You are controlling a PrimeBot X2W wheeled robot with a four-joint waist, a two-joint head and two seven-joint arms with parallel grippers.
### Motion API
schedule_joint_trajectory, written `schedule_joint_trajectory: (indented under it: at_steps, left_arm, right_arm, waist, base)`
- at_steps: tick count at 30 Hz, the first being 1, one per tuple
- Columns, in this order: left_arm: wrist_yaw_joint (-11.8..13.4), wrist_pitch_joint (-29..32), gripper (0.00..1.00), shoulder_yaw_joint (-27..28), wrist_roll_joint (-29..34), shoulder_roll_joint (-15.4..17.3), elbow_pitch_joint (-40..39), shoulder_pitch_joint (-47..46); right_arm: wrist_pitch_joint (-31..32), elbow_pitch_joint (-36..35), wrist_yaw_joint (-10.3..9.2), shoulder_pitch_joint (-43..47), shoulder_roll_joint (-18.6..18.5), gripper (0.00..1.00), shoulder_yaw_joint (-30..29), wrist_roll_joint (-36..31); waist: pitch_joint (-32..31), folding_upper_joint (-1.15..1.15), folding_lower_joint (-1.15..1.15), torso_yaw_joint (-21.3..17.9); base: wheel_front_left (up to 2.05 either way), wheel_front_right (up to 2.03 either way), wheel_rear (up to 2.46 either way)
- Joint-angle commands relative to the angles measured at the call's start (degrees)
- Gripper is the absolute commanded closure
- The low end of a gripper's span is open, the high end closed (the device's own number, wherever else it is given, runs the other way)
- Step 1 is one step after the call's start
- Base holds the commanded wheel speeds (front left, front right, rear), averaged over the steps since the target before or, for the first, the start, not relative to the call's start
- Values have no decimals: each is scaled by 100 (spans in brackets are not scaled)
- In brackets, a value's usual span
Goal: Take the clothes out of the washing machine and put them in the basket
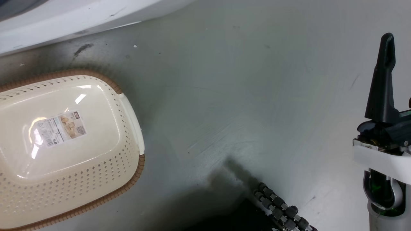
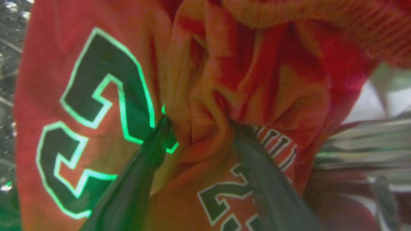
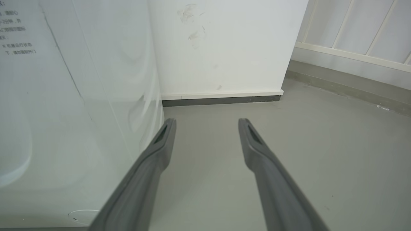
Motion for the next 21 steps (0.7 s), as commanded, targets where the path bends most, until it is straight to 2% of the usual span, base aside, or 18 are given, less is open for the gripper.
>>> schedule_joint_trajectory:
  at_steps: [1,8,9,10,11,21]
  left_arm:
    - [50,4,0,-36,18,45,56,-29]
    - [58,-48,0,-179,93,79,139,75]
    - [56,-52,14,-198,103,80,152,81]
    - [54,-55,86,-221,108,78,171,81]
    - [48,-98,100,-240,106,73,159,77]
    - [23,-702,100,-239,-40,104,241,136]
  right_arm:
    - [-14,-42,-2,-119,2,0,7,46]
    - [-14,-60,-2,-123,3,0,45,95]
    - [-14,-62,-2,-127,3,0,50,98]
    - [-14,-62,-2,-133,3,0,54,104]
    - [-14,-65,-2,-137,3,0,51,108]
    - [-15,-22,-2,-91,3,0,43,-12]
  waist:
    - [68,0,-1,-38]
    - [177,0,-1,-69]
    - [186,0,-1,-72]
    - [191,0,-1,-74]
    - [192,0,-1,-74]
    - [-107,0,-1,25]
  base:
    - [0,0,0]
    - [0,0,0]
    - [0,0,0]
    - [0,0,0]
    - [0,0,0]
    - [0,0,0]
